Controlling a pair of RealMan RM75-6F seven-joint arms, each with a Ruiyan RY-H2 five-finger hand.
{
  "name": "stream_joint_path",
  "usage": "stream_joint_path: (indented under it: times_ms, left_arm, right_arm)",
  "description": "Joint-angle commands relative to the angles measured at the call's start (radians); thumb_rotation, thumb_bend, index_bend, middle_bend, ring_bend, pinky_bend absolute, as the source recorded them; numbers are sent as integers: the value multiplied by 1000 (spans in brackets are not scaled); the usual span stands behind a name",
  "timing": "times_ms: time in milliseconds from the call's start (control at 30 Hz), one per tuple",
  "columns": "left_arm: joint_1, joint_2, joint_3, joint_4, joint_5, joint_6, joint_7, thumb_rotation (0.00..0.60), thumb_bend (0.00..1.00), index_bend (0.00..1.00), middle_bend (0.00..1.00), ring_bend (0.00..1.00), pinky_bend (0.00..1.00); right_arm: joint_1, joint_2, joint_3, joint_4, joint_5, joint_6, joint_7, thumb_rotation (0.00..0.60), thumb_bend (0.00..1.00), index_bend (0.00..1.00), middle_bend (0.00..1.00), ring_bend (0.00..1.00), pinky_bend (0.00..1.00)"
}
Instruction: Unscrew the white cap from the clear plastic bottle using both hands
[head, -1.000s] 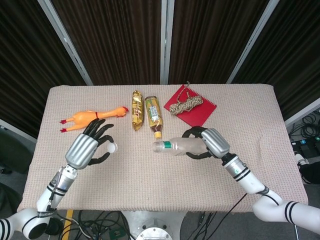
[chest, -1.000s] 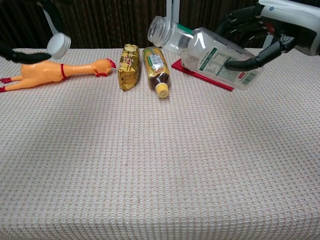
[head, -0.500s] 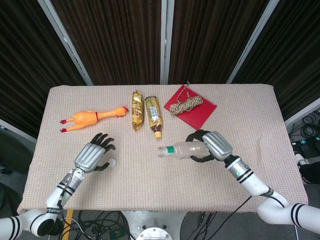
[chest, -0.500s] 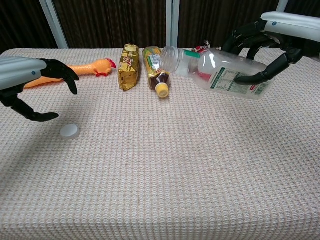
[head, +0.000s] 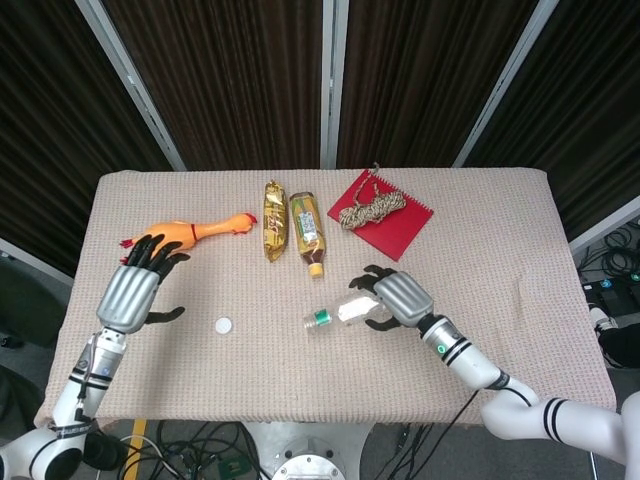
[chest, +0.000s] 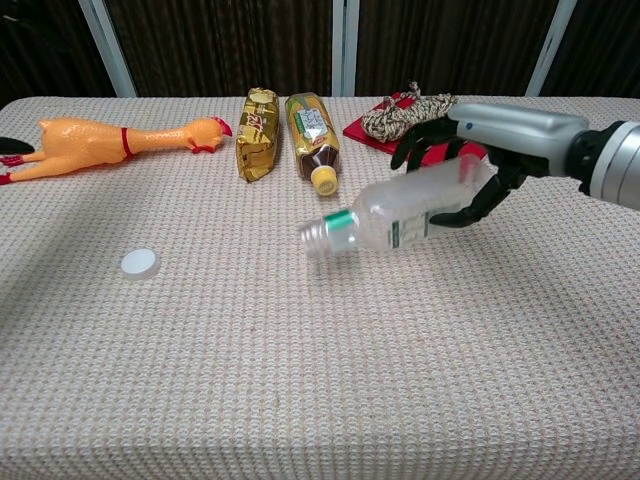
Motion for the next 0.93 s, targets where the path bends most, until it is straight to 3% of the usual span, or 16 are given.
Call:
stream_joint_path:
  times_ms: [33,233,567,933]
  left_arm:
    - [13,26,1,-12,-4,0,-18,600,107,225,126,16,5]
    - [51,78,6,-13,-22,21,-45,600,108,226,126,16,5]
    - [177,137,32,32,-50,126,-140,600,107,226,126,16,5]
    - [340,150,91,-34,2,318,-91,600,105,226,126,16,5]
  right_arm:
    - [12,-24,1,2,23,-25,-33,600,256,35,168,13,161]
    - [-36,58,3,-77,1,51,21,600,206,0,54,0,61]
    - [-287,268,-17,-139,-40,419,117,600,221,10,166,0,134]
    - [-505,368,-75,-193,-60,636,133,600,219,21,156,0,127]
